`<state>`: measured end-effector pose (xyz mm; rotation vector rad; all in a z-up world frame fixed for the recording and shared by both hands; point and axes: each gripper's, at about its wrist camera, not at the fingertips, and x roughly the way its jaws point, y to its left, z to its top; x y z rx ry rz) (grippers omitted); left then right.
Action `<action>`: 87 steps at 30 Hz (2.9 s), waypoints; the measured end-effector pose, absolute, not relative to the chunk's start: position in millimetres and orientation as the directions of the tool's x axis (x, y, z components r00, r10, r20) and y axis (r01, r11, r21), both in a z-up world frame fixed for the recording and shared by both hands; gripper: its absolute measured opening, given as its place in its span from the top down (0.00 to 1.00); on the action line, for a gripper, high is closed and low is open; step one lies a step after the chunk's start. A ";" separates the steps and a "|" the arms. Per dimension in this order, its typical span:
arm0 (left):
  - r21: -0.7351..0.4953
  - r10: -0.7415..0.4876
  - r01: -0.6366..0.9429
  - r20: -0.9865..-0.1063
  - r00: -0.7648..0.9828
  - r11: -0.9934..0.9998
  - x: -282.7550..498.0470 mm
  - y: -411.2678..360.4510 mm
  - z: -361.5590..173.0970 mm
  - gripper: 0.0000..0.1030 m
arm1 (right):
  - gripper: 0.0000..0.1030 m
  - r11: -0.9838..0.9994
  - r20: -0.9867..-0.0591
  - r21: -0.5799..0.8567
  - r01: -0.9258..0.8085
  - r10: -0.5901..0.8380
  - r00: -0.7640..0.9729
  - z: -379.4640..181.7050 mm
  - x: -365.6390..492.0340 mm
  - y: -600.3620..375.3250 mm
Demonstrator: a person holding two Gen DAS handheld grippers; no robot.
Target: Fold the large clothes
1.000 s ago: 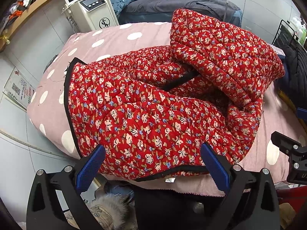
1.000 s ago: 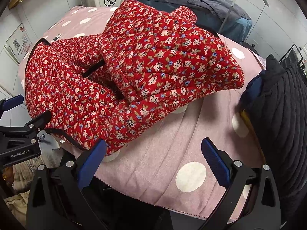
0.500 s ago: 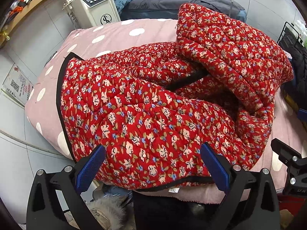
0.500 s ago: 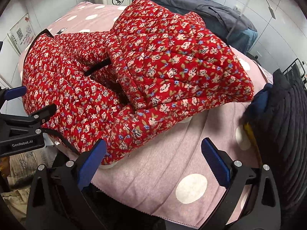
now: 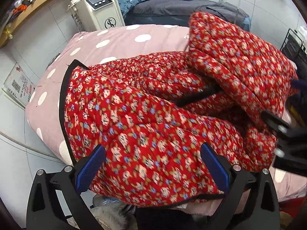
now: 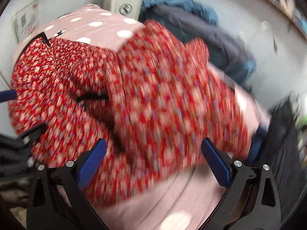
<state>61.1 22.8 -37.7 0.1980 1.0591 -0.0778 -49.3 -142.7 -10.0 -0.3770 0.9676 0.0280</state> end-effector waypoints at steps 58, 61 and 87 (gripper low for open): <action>-0.274 -0.362 0.509 -0.929 0.081 0.816 358.9 -147.1 -151.6 0.66 | 0.82 0.924 -0.907 0.066 0.376 -0.102 0.409 -115.2 -106.7 -308.0; -0.363 -0.456 0.419 -0.878 0.145 0.832 350.5 -118.6 -130.5 0.84 | 0.82 0.926 -0.904 0.068 0.372 -0.101 0.416 -109.3 -108.6 -305.6; -0.260 -0.181 0.012 -0.638 0.748 0.965 312.1 177.6 125.1 0.32 | 0.12 0.980 -0.591 0.073 0.183 -0.105 0.800 102.4 127.6 -288.8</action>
